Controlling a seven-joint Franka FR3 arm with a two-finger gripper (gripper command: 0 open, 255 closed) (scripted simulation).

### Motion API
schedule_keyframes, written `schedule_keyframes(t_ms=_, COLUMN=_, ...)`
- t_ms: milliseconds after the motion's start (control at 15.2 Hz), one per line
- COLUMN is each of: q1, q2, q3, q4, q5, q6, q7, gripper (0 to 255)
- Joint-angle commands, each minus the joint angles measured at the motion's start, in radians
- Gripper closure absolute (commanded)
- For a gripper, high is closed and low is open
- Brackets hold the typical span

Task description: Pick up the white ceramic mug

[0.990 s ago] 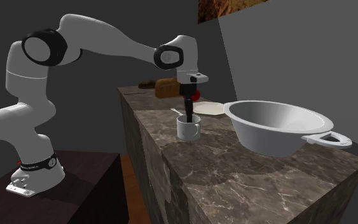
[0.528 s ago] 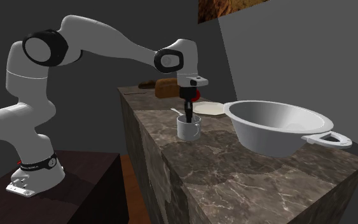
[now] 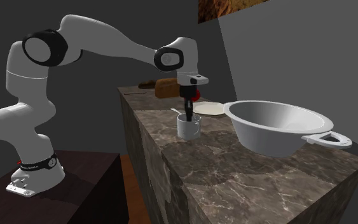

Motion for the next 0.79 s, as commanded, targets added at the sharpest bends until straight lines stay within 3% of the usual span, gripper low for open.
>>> schedule_keyframes(t_ms=0, q1=0.001, q2=-0.006, q3=0.001, q4=0.014, q5=0.001, q6=-0.02, q7=-0.001, gripper=255)
schedule_keyframes(t_ms=726, q1=0.007, q2=-0.007, q3=0.003, q4=0.162, q5=0.005, q6=-0.168, q7=-0.011, gripper=255)
